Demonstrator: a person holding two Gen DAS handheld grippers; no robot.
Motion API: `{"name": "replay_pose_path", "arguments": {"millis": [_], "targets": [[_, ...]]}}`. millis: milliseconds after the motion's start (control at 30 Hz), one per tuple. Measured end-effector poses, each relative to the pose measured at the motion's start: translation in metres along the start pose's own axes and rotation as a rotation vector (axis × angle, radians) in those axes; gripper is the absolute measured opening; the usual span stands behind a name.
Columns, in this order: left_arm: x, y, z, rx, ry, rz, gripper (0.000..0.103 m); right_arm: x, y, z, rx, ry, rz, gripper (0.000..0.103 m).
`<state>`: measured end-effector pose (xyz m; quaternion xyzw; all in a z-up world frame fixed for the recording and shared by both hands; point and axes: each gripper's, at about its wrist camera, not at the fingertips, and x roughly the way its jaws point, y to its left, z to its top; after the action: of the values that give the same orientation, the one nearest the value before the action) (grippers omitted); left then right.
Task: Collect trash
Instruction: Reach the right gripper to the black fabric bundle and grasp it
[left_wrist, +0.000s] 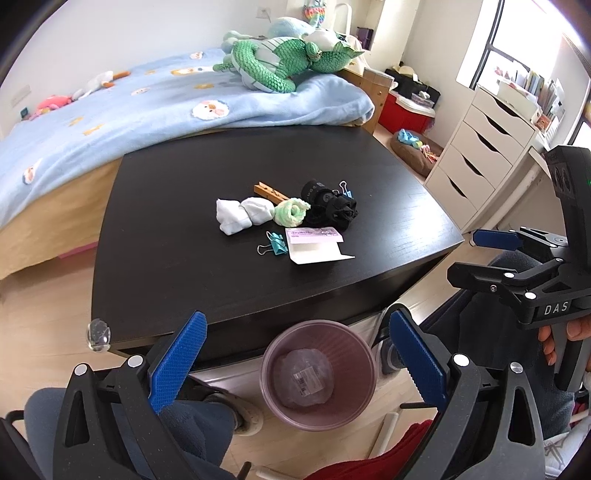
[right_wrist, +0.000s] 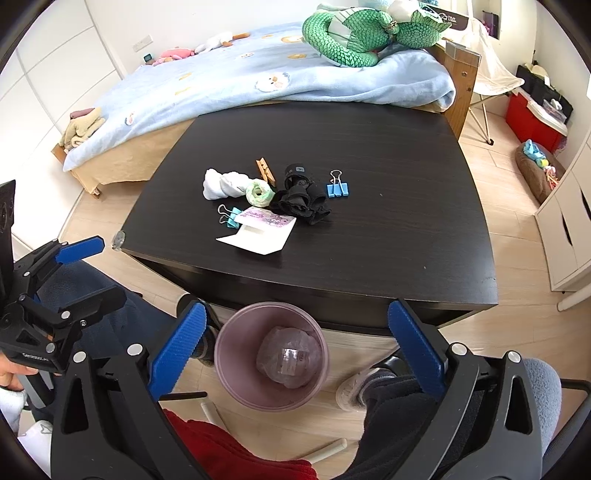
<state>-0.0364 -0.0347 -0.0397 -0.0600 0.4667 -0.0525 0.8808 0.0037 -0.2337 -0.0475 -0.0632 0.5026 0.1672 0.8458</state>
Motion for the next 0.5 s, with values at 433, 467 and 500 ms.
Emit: {"name": "replay_pose_path", "arguments": {"millis": [433,467,500], "targets": [[0.002,0.013,0.014,-0.028,-0.035,0.011,0.095,0.014,0.000,0.037,-0.027,0.001,0.018,0.097],[0.002,0.014,0.016,-0.029,-0.038,0.012,0.095,0.015,0.001,0.040,-0.032,0.001,0.018,0.097],[0.001,0.015,0.018,-0.032,-0.042,0.012,0.095,0.017,0.001,0.044,-0.038,0.002,0.018,0.097]]}}
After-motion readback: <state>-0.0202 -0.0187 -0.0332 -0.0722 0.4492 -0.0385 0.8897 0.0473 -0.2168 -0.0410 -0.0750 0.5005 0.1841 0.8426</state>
